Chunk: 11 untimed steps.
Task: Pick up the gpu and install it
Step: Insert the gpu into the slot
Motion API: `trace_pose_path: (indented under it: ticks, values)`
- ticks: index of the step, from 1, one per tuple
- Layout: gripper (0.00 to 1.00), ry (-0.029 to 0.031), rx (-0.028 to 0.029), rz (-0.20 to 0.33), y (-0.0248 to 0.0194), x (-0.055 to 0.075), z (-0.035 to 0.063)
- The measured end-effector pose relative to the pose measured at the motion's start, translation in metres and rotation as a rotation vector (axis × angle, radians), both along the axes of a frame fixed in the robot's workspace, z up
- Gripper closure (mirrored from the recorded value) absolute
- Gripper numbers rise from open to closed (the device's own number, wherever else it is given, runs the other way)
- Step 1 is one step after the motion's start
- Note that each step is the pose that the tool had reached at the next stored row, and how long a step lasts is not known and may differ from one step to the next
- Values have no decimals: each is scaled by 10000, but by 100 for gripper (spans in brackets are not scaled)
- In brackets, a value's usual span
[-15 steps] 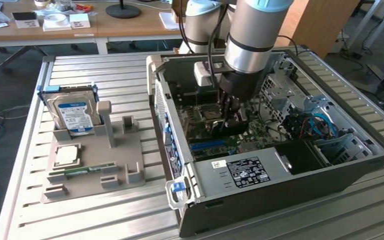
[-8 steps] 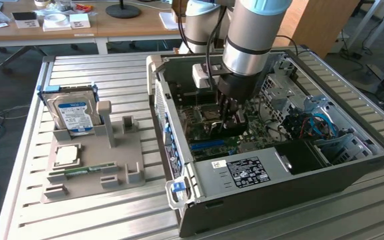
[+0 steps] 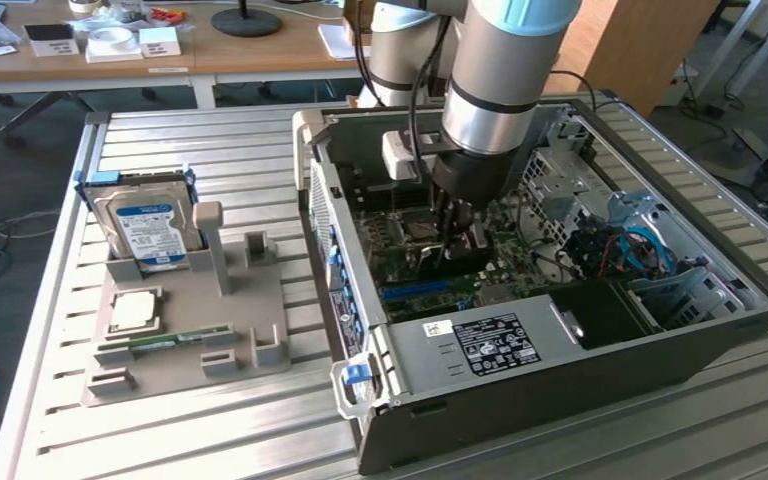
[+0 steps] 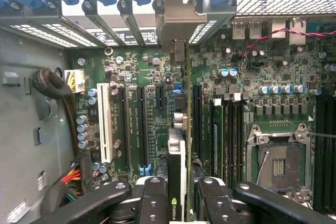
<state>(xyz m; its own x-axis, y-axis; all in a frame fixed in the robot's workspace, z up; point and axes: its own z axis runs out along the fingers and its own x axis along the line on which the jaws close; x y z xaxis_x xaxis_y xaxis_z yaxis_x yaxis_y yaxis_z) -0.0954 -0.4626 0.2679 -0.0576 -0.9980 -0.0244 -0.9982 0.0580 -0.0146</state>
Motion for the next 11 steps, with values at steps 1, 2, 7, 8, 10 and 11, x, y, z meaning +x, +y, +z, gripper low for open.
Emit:
trace_pose_path:
  ticks: [1,2,7,8,10,11]
  values:
    - [73,0,-1,0,0,-6,-1]
    - [73,0,-1,0,0,-11,-2]
    - [73,1,-2,0,0,-35,-5]
    - [73,1,-2,1,0,-39,-5]
    - [73,1,-2,1,0,-49,-6]
    - [73,1,-2,1,0,-54,-6]
